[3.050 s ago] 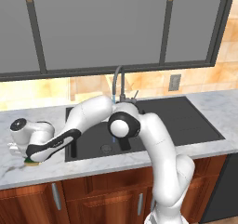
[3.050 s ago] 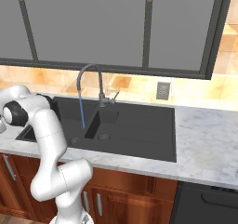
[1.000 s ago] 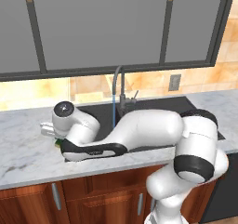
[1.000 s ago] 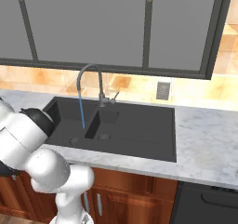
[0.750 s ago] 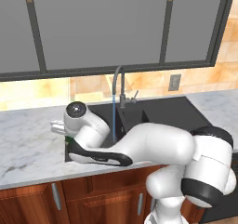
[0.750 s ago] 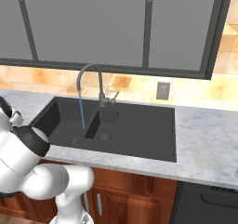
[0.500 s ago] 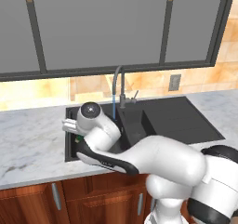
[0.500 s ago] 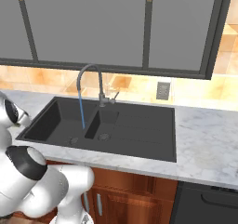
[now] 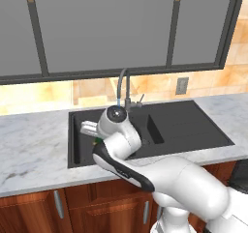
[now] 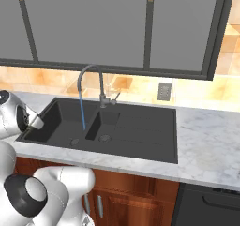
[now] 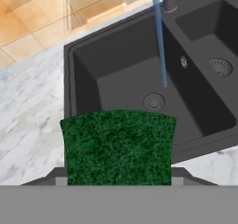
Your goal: Soak the sponge with water for a few seconds and then drop it inside the sink.
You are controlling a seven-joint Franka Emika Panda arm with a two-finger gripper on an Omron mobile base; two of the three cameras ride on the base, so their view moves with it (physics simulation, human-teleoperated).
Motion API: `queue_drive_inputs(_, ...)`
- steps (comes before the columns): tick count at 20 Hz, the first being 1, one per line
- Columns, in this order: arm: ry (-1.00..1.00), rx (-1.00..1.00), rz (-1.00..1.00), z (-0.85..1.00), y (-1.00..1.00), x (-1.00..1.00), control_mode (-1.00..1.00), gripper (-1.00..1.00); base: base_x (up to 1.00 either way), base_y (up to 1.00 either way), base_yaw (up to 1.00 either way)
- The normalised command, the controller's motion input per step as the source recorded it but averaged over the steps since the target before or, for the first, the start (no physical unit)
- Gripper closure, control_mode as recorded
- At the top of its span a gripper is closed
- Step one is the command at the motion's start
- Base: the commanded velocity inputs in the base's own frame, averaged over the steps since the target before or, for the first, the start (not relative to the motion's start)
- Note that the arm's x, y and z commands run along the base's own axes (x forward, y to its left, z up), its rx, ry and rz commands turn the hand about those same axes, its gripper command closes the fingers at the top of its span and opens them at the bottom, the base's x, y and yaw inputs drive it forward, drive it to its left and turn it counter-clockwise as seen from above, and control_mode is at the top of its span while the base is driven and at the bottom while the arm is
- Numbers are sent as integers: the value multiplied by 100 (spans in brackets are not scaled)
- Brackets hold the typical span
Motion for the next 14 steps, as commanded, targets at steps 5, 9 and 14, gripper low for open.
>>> queue_drive_inputs(5, 3, -1, -8, 19, -2, 0, -100, 100, 0, 0, 0)
queue_drive_inputs(9, 2, -1, -17, 21, 0, -6, -100, 100, 0, 0, 0)
queue_drive_inputs(14, 0, 0, -24, 22, 0, -14, -100, 100, 0, 0, 0)
